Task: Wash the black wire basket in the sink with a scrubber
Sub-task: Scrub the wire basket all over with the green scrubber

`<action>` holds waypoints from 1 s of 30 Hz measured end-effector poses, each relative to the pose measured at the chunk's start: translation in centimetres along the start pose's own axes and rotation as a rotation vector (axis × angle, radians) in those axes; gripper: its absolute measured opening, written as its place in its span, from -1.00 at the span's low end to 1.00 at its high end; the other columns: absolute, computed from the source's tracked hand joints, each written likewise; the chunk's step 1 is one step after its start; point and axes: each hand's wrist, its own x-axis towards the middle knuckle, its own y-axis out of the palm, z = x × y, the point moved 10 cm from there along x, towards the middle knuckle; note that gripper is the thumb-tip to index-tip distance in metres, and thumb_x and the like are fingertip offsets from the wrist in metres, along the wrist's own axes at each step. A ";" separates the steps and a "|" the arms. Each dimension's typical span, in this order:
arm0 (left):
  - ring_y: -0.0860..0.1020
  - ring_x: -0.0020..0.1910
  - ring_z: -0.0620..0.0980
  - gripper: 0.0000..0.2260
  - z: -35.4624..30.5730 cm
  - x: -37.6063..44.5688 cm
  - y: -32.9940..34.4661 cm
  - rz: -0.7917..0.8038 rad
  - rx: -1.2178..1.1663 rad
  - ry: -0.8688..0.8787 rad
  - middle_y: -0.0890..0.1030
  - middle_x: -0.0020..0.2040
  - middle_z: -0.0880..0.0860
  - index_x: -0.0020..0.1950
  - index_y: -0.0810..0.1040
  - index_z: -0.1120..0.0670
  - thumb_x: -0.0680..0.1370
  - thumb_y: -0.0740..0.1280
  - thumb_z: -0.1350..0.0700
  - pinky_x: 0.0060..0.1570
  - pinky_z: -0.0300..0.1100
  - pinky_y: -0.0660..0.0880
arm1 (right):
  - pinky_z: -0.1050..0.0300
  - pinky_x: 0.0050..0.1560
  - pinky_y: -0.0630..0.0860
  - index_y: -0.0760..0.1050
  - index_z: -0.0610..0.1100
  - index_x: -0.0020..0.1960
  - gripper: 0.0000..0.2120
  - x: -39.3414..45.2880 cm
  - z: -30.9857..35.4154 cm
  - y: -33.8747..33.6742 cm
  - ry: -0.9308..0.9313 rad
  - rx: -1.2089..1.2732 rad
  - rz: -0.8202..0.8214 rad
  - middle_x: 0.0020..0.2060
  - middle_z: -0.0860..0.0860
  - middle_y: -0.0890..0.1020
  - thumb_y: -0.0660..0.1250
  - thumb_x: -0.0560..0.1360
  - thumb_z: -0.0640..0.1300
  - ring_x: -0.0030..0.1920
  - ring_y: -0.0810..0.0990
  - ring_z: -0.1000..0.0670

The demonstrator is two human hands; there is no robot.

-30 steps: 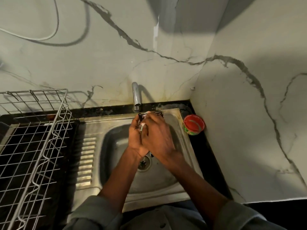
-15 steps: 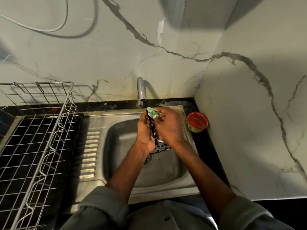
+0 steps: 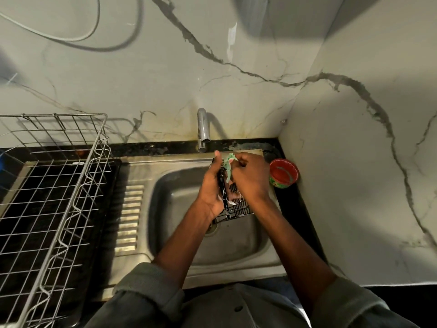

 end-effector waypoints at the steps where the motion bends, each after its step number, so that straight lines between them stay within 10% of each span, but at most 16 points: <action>1: 0.71 0.01 0.09 -0.53 0.1 0.0 -0.1 -0.006 0.005 0.000 0.73 0.09 0.16 0.25 0.67 0.12 0.66 0.26 -0.25 -0.04 0.05 0.65 | 0.16 -0.06 0.65 0.71 -0.02 0.07 -0.85 0.1 0.0 -0.2 0.001 0.009 0.000 -0.09 0.09 0.75 0.40 0.55 -0.12 -0.15 0.69 0.18; 4: 0.71 -0.22 -0.03 -0.67 0.4 0.0 -0.2 -0.035 0.016 -0.003 0.72 -0.11 0.09 0.20 0.64 0.13 0.70 0.26 -0.09 -0.24 -0.05 0.67 | 0.32 -0.18 0.60 0.70 -0.04 0.11 -0.83 0.0 -0.9 0.0 0.078 0.200 0.054 -0.06 0.09 0.75 0.47 0.52 -0.14 -0.13 0.70 0.20; 10: 0.72 -0.04 0.10 -0.49 -0.3 -0.4 0.0 -0.056 0.005 0.048 0.72 0.06 0.21 0.38 0.55 0.19 0.64 0.33 -0.19 -0.22 0.02 0.66 | 0.19 -0.08 0.63 0.71 -0.07 0.05 -0.87 0.5 -1.7 -0.2 0.085 0.237 0.058 -0.13 0.08 0.75 0.49 0.51 -0.10 -0.15 0.71 0.16; 13: 0.68 -0.31 -0.05 -0.79 -0.3 -0.5 0.0 -0.058 0.051 0.062 0.70 -0.22 0.06 0.33 0.52 0.15 0.70 0.31 0.14 -0.37 -0.06 0.63 | 0.19 -0.09 0.63 0.70 -0.10 0.04 -0.86 0.4 -2.4 -0.4 0.131 0.295 0.013 -0.12 0.04 0.75 0.51 0.49 -0.15 -0.15 0.71 0.14; 16: 0.72 -0.10 0.09 -0.81 -0.2 -0.2 -0.3 -0.050 0.035 0.041 0.73 -0.02 0.14 0.29 0.54 0.12 0.69 0.28 0.26 0.02 0.32 0.65 | 0.13 -0.19 0.63 0.69 -0.09 -0.01 -0.92 0.1 -4.0 0.9 0.293 0.541 0.135 -0.17 -0.04 0.76 0.49 0.50 -0.18 -0.20 0.70 0.03; 21: 0.62 0.27 0.26 -0.29 -0.4 -0.8 -0.6 -0.113 0.035 -0.002 0.67 0.26 0.21 0.44 0.53 0.19 0.63 0.17 -0.39 0.25 0.42 0.50 | 0.59 -0.12 0.33 0.69 -0.08 0.13 -0.82 0.9 -0.7 -3.1 -0.040 -0.082 -0.156 0.03 0.04 0.73 0.42 0.55 -0.15 -0.06 0.62 0.17; 25: 0.59 0.35 0.15 -0.15 -0.3 -1.0 -1.1 -0.136 -0.056 -0.008 0.65 0.33 0.13 0.53 0.46 0.06 0.53 0.06 -0.56 0.28 0.12 0.57 | 0.14 0.16 0.54 0.65 -0.10 0.17 -0.75 -1.4 2.7 2.4 -0.330 -0.313 0.084 0.12 -0.02 0.65 0.42 0.52 -0.28 0.11 0.58 0.01; 30: 0.25 0.63 0.18 0.13 0.3 -0.2 -3.4 -0.181 -0.101 -0.059 0.25 0.66 0.13 0.69 0.17 0.00 0.32 0.19 -0.70 0.53 0.36 0.19 | 0.03 0.18 0.46 0.65 -0.05 0.16 -0.69 -2.0 1.9 2.5 -0.426 -0.467 0.032 0.08 0.02 0.65 0.47 0.44 -0.25 0.13 0.54 -0.03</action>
